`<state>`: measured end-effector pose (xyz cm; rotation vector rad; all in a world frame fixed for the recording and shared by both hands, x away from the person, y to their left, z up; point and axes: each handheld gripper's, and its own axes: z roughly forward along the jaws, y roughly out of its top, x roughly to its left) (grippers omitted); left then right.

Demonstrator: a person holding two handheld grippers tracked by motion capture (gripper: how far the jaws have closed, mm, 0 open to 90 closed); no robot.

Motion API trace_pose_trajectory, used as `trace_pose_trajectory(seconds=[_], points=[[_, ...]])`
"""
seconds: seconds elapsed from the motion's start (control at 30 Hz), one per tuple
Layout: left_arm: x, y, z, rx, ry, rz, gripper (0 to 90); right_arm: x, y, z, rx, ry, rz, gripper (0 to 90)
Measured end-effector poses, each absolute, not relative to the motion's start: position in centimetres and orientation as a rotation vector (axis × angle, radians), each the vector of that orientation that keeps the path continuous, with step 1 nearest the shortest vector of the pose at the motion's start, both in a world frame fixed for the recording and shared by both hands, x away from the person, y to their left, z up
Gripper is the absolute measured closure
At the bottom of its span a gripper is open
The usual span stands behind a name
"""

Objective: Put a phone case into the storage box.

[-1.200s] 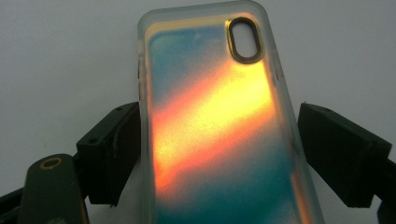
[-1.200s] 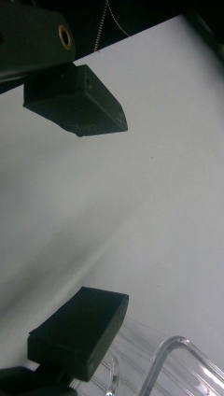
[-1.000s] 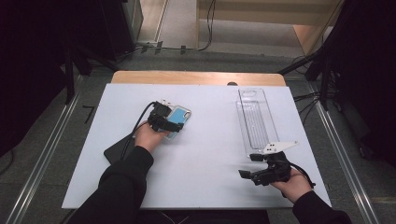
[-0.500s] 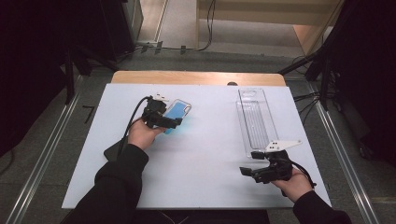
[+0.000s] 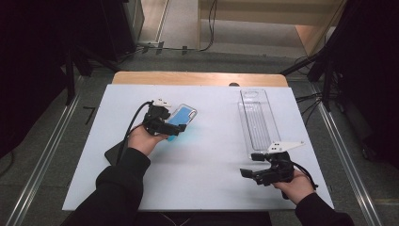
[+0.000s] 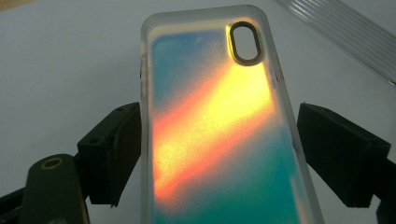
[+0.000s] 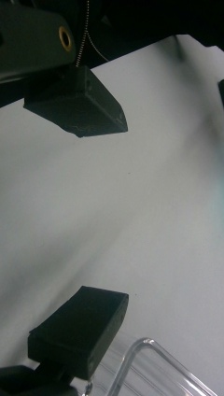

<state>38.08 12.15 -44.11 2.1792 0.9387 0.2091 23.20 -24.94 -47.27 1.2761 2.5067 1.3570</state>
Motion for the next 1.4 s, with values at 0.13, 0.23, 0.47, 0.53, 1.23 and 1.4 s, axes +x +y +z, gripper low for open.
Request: trace_pose_trajectory(seconds=[0.13,0.23,0.47,0.53,1.23,1.4], points=[[36.7,11.8,-44.0,2.187,0.912,0.198,16.5,23.2,-24.9,-47.2,1.280,2.525,1.342,14.7],[35.7,11.5,-43.7,2.174,0.899,0.203,16.6,23.2,-24.9,-47.1,1.287,2.523,1.337,14.7],[33.8,11.3,-43.6,2.165,0.888,0.198,16.6,23.3,-24.8,-46.9,1.287,2.511,1.347,14.7],[33.3,11.3,-43.8,2.161,0.892,0.194,16.6,23.4,-24.6,-46.7,1.286,2.525,1.343,14.7],[28.9,9.9,-45.4,2.016,0.886,0.267,16.6,23.8,-22.7,-44.7,1.303,2.461,1.387,14.7],[28.3,9.9,-45.5,1.958,0.889,0.297,16.6,24.1,-21.4,-44.6,1.284,2.481,1.382,14.7]])
